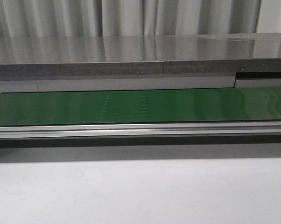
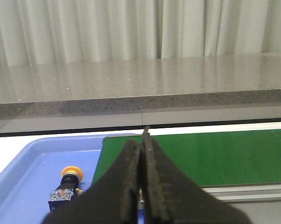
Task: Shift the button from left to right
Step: 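Move the left gripper down over the yellow push-button in the blue tray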
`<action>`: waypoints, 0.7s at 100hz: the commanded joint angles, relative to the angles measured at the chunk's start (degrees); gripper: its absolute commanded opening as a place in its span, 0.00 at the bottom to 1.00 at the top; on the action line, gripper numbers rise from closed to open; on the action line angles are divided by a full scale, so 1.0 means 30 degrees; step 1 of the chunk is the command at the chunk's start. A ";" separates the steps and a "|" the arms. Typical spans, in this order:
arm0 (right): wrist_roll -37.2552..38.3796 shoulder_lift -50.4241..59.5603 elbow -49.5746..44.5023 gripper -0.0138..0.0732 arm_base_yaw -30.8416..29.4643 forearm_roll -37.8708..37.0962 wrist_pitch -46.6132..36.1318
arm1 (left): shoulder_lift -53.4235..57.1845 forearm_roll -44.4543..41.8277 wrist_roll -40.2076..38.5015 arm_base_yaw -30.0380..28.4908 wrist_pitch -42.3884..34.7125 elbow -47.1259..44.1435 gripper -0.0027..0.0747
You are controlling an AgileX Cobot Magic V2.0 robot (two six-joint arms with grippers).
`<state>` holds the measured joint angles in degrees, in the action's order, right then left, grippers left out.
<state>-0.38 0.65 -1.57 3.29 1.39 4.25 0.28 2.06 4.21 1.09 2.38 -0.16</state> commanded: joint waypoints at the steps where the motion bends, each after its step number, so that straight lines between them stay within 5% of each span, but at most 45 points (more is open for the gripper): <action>1: 0.0002 0.0377 0.0288 0.08 -0.0112 -0.0178 -0.1691 | 0.0584 0.0181 -0.0151 0.0030 -0.1312 -0.0631 0.01; 70: 0.0002 0.0377 0.0288 0.08 -0.0112 -0.0178 -0.1691 | 0.0584 0.0146 -0.0151 0.0030 -0.1355 0.0042 0.01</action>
<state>0.00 0.65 -1.57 3.29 1.39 4.25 0.28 2.06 4.21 1.09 2.38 -0.16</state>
